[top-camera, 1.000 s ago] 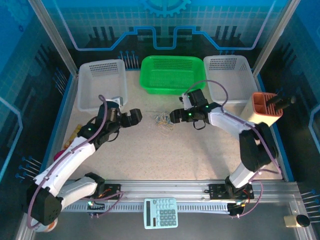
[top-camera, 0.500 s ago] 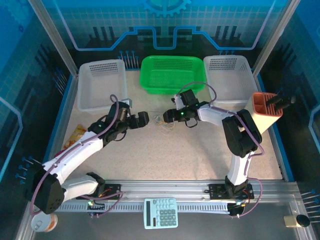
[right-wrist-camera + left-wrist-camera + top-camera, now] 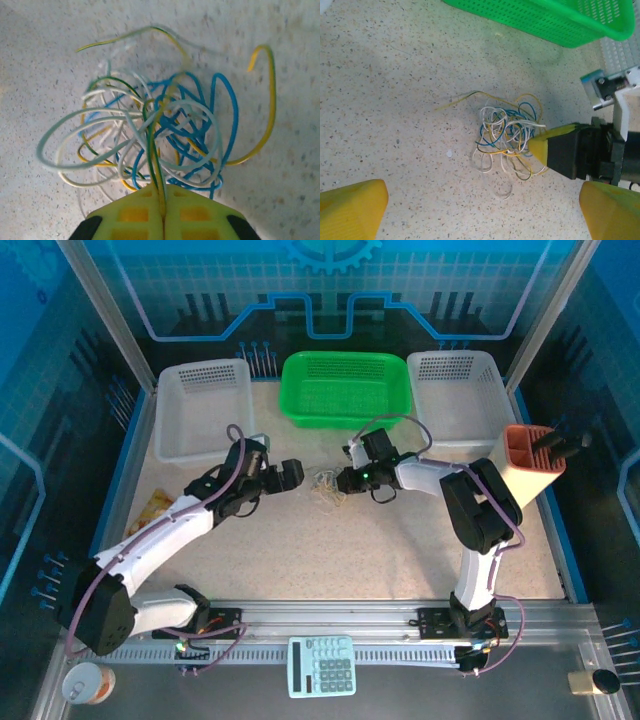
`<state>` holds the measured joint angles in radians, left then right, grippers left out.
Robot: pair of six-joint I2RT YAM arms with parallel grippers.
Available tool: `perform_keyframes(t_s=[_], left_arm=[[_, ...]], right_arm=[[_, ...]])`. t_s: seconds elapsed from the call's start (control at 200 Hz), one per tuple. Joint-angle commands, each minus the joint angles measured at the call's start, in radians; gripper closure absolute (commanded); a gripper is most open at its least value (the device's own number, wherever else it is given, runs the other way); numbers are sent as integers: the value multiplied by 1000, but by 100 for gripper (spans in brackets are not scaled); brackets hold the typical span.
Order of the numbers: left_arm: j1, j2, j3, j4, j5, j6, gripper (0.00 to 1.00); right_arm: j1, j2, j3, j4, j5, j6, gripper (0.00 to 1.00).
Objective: Untangle the cables
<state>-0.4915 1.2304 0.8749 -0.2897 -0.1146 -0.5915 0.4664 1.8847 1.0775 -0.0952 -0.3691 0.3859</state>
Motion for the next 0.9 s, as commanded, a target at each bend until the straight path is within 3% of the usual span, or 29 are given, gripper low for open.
perform_keyframes(t_s=[0.0, 0.225, 0.31, 0.415, 0.635, 0.895], left_arm=[[-16, 23, 38, 30, 7, -33, 1], [-27, 85, 67, 49, 25, -54, 1], [-33, 117, 83, 52, 40, -63, 1], [-38, 152, 88, 59, 50, -85, 1], [-40, 189, 37, 99, 45, -159, 2], [-42, 289, 90, 63, -23, -167, 12]], right_arm=[[15, -73, -50, 9, -33, -14, 100], [20, -225, -165, -12, -14, -11, 100], [23, -263, -192, -20, -3, -8, 64], [24, -326, -221, -53, 20, -30, 46], [31, -450, -132, -215, 98, -92, 42], [46, -555, -82, -276, 204, -93, 41]])
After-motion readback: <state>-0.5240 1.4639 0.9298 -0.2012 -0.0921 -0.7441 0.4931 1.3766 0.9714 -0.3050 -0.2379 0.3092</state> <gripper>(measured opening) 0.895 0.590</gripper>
